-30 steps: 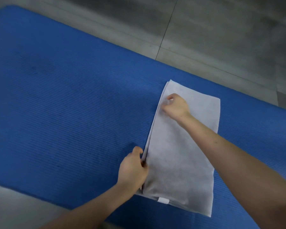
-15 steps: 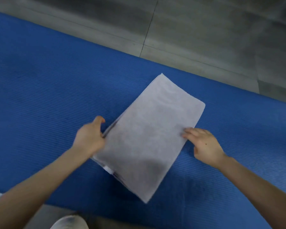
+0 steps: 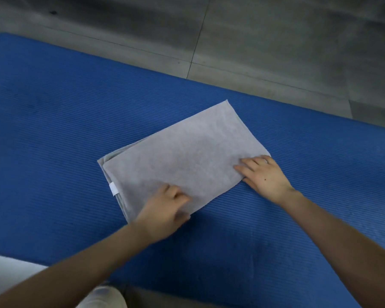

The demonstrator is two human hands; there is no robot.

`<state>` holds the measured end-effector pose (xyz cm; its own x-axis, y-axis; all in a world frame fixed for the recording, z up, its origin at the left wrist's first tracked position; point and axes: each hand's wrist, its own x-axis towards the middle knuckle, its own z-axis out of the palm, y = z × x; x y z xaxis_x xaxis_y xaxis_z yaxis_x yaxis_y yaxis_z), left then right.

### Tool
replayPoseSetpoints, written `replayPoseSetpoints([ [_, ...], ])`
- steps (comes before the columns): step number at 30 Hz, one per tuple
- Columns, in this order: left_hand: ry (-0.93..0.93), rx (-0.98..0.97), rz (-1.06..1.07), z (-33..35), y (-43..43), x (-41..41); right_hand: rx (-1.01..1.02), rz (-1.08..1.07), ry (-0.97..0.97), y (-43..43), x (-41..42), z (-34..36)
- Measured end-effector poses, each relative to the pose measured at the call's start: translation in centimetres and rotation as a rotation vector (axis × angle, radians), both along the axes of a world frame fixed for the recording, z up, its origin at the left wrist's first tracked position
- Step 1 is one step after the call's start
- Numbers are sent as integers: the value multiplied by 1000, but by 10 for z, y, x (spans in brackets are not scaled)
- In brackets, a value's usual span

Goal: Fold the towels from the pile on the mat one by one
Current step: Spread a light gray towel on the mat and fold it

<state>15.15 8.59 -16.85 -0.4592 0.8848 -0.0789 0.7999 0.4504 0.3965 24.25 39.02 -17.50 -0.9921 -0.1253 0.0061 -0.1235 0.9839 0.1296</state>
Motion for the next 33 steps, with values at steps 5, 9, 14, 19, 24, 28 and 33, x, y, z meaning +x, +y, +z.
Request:
replayPoseSetpoints([
  [5,136,-172,-100,-11,-14,7,74,30,68,-2,-4,-3],
  [9,-7,-48,-126,5,-34,-17,-1,55,111,-18,43,-9],
  [14,-7,-146,-125,19,-63,-24,-51,150,15,-59,121,-4],
  [19,126,-149,-161,11,-79,-7,-44,-69,-39,-65,141,-3],
  [24,23,-130,-102,19,-87,-12,-204,-188,-53,-73,145,9],
  [28,-270,-282,31,42,-87,-36,-504,-341,-238,-79,155,31],
  [33,-467,-243,107,71,-71,-72,-969,-583,-300,-55,138,66],
])
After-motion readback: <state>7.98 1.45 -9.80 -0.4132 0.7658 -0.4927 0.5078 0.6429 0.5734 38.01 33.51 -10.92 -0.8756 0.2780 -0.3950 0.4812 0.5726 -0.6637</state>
